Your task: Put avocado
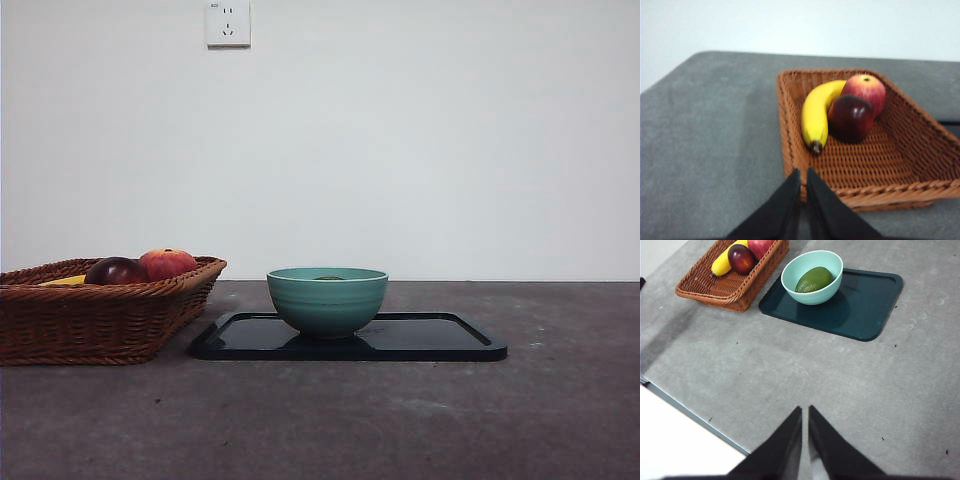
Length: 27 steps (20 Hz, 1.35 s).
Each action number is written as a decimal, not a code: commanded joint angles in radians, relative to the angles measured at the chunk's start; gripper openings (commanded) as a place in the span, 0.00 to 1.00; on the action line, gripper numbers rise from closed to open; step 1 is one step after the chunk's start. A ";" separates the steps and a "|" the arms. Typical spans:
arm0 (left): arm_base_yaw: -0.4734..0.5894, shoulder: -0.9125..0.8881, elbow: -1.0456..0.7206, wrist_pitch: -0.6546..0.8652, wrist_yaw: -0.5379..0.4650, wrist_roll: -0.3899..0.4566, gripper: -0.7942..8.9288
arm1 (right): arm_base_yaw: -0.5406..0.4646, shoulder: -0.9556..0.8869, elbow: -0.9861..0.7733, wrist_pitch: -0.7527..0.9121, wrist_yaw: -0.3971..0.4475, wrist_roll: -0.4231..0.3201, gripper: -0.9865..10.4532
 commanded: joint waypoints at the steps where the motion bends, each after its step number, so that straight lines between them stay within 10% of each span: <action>1: 0.011 -0.013 -0.022 -0.029 -0.006 -0.006 0.10 | 0.011 0.000 0.007 0.010 0.003 0.008 0.10; 27: 0.018 -0.046 -0.022 -0.055 -0.013 -0.005 0.10 | 0.011 0.000 0.007 0.010 0.003 0.008 0.10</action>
